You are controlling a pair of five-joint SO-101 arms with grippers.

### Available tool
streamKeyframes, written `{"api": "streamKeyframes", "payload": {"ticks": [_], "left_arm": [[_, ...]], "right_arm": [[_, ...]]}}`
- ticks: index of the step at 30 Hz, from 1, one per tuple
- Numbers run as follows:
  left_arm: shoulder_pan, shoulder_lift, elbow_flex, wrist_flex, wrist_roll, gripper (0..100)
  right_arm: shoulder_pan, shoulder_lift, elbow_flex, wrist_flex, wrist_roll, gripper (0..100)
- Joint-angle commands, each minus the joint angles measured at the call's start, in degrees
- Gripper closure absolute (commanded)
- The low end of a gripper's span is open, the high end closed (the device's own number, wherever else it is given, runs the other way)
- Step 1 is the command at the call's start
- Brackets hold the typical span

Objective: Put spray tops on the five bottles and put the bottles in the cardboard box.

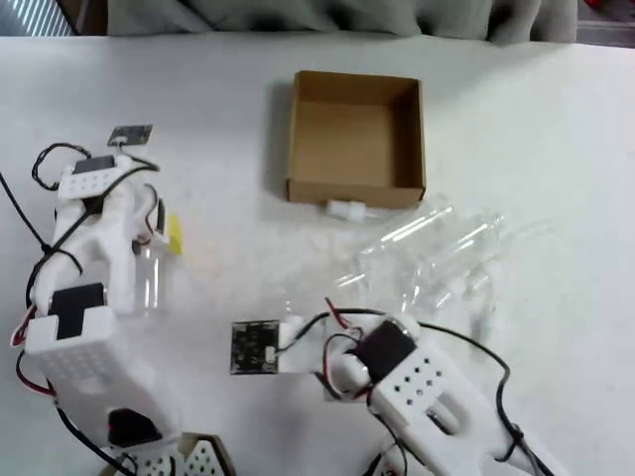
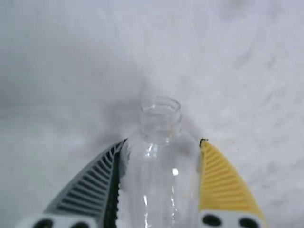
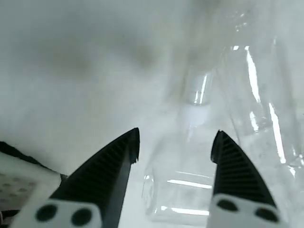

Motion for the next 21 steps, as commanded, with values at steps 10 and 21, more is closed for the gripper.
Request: {"api": "streamKeyframes", "payload": {"ticks": [10,21], "left_arm": [[-0.66,-0.48,-3.08,-1.93,0.88,92],[-0.66,-0.48,-2.99,-1.93,0.88,92]], "right_arm": [[-0.22,11.12,2.73,-14.55,0.88,77.2],[5.49,20.53,2.90,-23.60,1.05,77.2]]}}
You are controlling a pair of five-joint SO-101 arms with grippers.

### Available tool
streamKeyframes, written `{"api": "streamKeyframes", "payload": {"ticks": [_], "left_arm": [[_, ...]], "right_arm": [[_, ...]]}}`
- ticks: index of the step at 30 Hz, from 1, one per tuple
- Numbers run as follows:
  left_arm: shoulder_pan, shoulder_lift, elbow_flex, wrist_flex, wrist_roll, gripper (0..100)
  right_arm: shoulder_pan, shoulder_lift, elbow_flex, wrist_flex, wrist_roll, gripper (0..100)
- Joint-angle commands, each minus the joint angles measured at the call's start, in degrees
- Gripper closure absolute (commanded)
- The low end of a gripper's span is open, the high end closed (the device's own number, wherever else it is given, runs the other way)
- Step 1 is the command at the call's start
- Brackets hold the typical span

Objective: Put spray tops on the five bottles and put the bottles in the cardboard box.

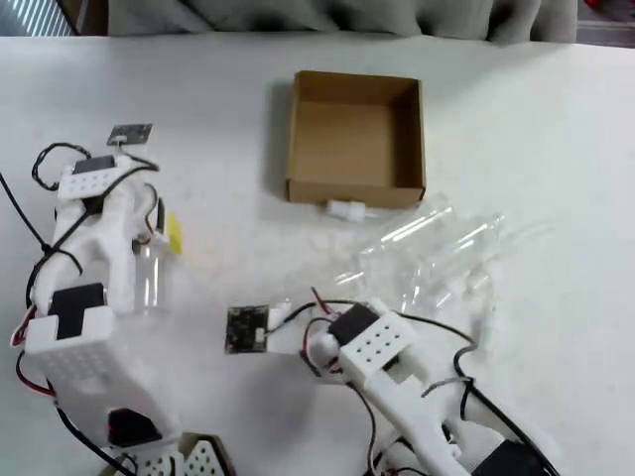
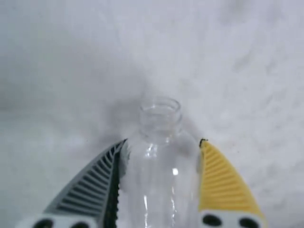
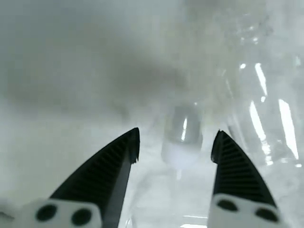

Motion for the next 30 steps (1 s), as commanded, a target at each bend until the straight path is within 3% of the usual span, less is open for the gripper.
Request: {"api": "streamKeyframes", "payload": {"ticks": [1,10,17,21,25,30], "left_arm": [[-0.57,-0.48,-2.99,-1.14,0.88,92],[-0.48,-0.48,-2.81,-1.14,0.88,92],[-0.48,-0.48,-2.73,-1.14,0.88,92],[-0.48,-0.48,-2.73,-1.23,0.88,92],[-0.40,-0.48,-2.73,-1.23,0.88,92],[-0.13,-0.48,-2.73,-1.23,0.70,92]], "right_arm": [[2.24,0.84,-0.62,-1.63,0.62,77.2],[2.24,6.73,-2.64,-2.24,0.62,77.8],[2.33,9.45,-4.84,-2.33,0.00,98.3],[2.59,8.66,-6.24,-1.71,-2.55,98.1],[7.60,3.56,-14.15,8.22,-8.09,98.2],[19.30,-5.41,-27.78,19.21,-18.64,98.2]]}}
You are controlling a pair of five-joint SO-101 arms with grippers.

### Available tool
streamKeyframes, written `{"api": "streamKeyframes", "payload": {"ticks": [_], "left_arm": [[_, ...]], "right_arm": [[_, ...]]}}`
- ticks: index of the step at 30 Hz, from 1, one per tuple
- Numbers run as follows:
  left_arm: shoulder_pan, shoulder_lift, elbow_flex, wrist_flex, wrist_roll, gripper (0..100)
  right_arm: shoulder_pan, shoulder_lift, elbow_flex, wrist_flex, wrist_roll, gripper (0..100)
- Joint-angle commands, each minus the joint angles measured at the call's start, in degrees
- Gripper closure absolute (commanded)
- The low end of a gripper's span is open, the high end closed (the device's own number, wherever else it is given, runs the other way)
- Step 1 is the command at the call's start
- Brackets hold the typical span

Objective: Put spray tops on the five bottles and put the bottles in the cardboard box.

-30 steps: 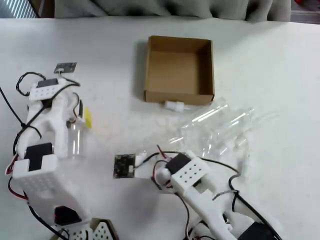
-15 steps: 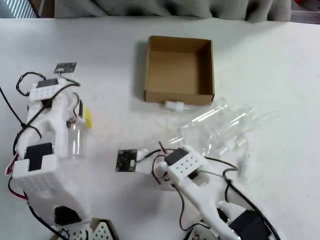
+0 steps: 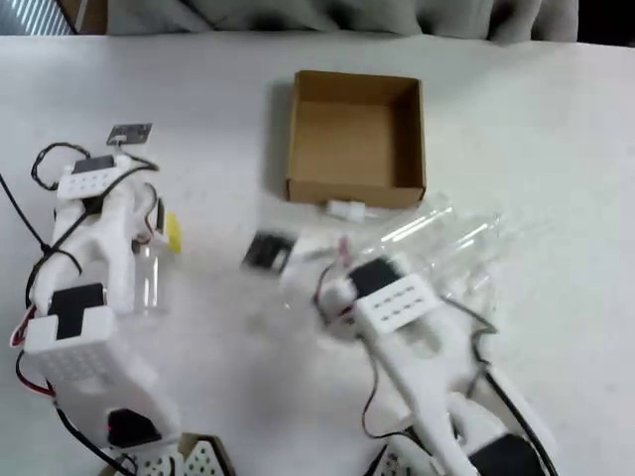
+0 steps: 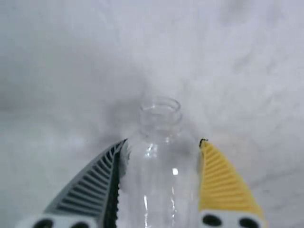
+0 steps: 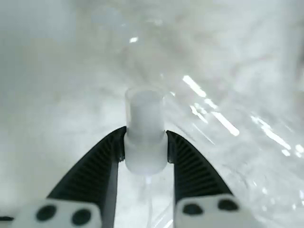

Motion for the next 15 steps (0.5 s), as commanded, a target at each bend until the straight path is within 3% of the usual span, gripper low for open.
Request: {"api": "streamKeyframes", "payload": {"ticks": [1,5,15], "left_arm": [[0.22,-0.48,-2.64,-1.23,0.53,92],[0.22,-0.48,-2.64,-1.23,0.53,92],[0.13,-0.48,-2.64,-1.23,0.53,92]], "right_arm": [[9.19,-7.34,-11.34,6.90,-8.18,98.2],[17.19,-12.44,-15.56,10.33,-13.36,97.8],[26.59,-22.81,-6.33,12.97,-13.80,98.1]]}}
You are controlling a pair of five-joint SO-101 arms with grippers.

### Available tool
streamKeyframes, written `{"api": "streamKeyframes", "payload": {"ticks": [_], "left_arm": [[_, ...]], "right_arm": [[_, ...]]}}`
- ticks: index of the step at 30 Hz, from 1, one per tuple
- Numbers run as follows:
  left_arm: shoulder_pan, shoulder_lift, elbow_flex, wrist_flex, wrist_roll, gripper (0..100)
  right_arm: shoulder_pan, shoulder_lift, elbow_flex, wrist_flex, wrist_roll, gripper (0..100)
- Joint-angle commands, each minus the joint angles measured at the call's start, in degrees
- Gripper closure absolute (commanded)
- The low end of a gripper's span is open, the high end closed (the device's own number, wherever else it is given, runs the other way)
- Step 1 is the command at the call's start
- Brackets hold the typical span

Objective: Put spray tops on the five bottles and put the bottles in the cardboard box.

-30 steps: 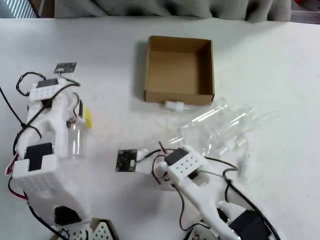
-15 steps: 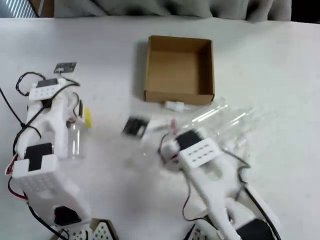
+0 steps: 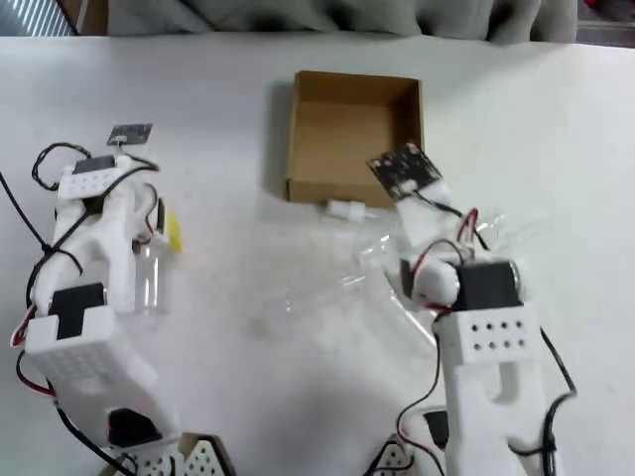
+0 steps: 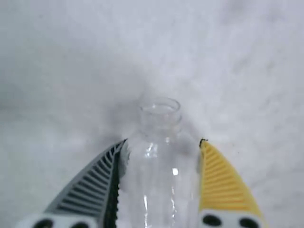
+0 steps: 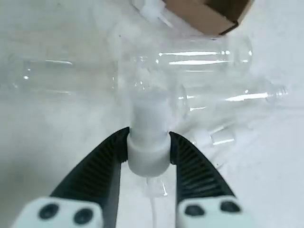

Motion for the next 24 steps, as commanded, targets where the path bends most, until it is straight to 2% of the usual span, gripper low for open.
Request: {"api": "streamKeyframes", "payload": {"ticks": [1,5,10,15,24], "left_arm": [[0.13,-0.48,-2.64,-1.23,0.53,92],[0.84,-1.01,-1.32,-1.23,0.79,92],[1.36,-2.59,-0.44,-1.14,0.88,92],[2.42,-8.22,-0.44,1.41,0.97,92],[7.25,-30.55,-0.35,7.30,0.97,92]], "right_arm": [[5.32,-7.52,1.85,-0.31,-0.53,98.1],[8.04,-18.51,8.00,-5.14,-2.55,98.1],[13.49,-33.01,15.03,-14.73,-16.53,97.8],[17.89,-42.33,18.29,-21.23,-16.62,97.8],[17.80,-42.86,17.23,-30.73,-17.14,98.1]]}}
